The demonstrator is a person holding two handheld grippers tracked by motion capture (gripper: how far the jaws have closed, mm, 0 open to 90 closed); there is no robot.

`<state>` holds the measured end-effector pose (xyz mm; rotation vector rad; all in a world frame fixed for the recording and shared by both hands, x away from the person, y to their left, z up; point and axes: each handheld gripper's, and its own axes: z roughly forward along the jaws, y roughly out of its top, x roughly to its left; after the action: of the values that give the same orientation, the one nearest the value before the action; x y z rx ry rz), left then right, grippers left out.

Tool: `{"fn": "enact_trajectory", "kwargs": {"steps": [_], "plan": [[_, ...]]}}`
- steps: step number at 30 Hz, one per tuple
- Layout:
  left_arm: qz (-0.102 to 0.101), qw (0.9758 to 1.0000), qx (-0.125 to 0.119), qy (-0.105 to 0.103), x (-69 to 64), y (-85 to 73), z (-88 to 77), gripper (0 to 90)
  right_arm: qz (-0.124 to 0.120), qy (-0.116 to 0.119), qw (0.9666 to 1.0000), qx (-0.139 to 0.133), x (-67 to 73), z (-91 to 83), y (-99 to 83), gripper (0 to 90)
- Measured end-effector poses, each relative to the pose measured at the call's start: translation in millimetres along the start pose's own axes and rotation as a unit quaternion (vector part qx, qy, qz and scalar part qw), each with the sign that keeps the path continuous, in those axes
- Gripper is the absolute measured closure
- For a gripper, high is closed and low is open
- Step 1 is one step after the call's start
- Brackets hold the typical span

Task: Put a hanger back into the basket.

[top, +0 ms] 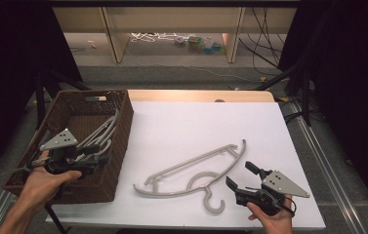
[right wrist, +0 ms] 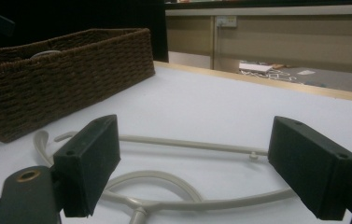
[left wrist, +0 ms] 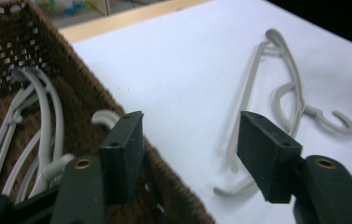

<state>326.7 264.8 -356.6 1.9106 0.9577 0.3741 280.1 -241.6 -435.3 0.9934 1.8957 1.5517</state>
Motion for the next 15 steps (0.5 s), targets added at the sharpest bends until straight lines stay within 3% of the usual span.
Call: {"fn": "enact_trajectory", "kwargs": {"steps": [2,4,5,7,9,12,14,15], "plan": [[-0.002,0.9998,-0.017,-0.003,-4.5,-0.1,2.7,37.4,0.001,0.001,1.0,-0.001,-0.1,0.2,-0.2,17.6],[0.001,0.9998,-0.019,-0.004,-9.2,0.9,4.7,35.2,0.001,-0.001,1.0,-0.005,0.3,0.5,-0.2,17.6],[-0.005,0.9994,-0.032,-0.007,-11.8,0.6,7.3,34.7,0.01,-0.001,0.9999,0.006,1.3,-0.7,-0.1,17.6],[-0.001,0.9995,-0.031,-0.006,-13.8,2.3,7.8,32.3,0.008,0.0,1.0,0.005,0.9,-0.9,0.0,17.6],[-0.005,0.9986,-0.052,-0.007,-16.0,2.0,10.3,30.0,0.008,-0.001,1.0,0.004,0.7,-0.8,0.0,17.6],[-0.006,0.9984,-0.056,-0.002,-20.0,2.0,13.0,25.1,0.009,-0.004,0.9999,0.005,1.2,-1.3,0.2,17.6],[-0.012,0.9979,-0.063,-0.011,-24.0,1.7,15.6,24.6,0.01,-0.004,0.9999,0.007,1.1,-1.5,0.5,17.6],[-0.005,0.9978,-0.065,-0.012,-25.3,1.8,16.6,23.4,0.011,-0.004,0.9999,0.004,0.8,-1.1,0.2,17.6]]}}
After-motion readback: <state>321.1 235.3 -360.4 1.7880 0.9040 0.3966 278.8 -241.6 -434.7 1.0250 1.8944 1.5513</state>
